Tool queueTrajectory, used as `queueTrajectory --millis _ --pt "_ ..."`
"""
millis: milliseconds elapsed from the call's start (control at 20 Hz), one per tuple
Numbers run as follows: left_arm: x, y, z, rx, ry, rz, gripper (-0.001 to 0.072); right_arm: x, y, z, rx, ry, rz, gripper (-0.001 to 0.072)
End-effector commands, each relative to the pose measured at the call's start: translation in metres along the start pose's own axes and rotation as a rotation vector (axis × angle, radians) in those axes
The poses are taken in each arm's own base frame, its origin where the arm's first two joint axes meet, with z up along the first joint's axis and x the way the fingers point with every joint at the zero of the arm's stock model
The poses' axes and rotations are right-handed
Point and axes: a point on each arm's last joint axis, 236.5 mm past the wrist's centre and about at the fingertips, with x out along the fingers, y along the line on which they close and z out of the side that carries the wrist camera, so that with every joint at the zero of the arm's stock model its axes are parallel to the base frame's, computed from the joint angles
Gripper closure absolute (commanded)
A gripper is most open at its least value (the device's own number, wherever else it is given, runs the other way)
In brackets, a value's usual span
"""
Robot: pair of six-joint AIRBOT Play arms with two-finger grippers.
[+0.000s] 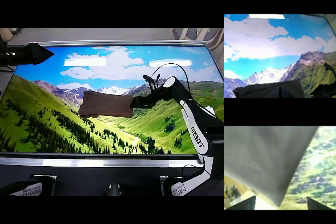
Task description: Fold the shirts.
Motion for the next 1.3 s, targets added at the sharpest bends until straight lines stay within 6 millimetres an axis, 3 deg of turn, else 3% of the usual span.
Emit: queueTrajectory --millis 0,200,300,400,450,500,600,750,850,1000,1250 --pt "0.009 -0.001 -0.013 0.004 0.036 -0.001 0.0687 0.026 -0.003 0.005 0.114 -0.037 0.099 0.0038" --pt "0.011 -0.006 -0.015 0.009 0.042 -0.010 0.0687 0.045 -0.004 0.028 0.191 -0.126 0.135 0.0046" --pt "0.011 -0.007 -0.015 0.009 0.042 -0.011 0.0687 0.046 0.002 0.034 0.194 -0.148 0.156 0.0154" --pt "0.012 -0.006 -0.015 0.009 0.041 -0.010 0.0687 0.034 0.015 0.038 0.132 -0.152 0.219 0.0676" --pt "0.012 -0.006 -0.014 0.009 0.038 -0.009 0.0687 0.019 0.019 0.043 0.074 -0.167 0.239 0.0687" --pt "0.012 -0.006 -0.013 0.009 0.034 -0.008 0.0687 -0.001 0.022 0.050 0.011 -0.194 0.254 0.0687" --pt "0.012 -0.006 -0.012 0.009 0.029 -0.007 0.0687 -0.065 0.022 0.064 -0.066 -0.270 0.253 0.0689" --pt "0.013 -0.004 -0.010 0.007 0.020 -0.004 0.0687 -0.172 -0.006 0.066 -0.054 -0.417 0.158 0.0689" --pt "0.015 -0.002 -0.011 0.005 0.024 -0.004 0.0687 -0.234 -0.042 0.043 0.025 -0.471 0.035 0.0689" --pt "0.015 -0.002 -0.011 0.005 0.025 -0.004 0.0686 -0.309 -0.072 -0.005 0.104 -0.535 -0.078 0.0689" --pt "0.015 -0.002 -0.011 0.039 0.025 -0.004 0.0686 -0.395 -0.106 -0.066 0.262 -0.684 -0.202 0.0689"
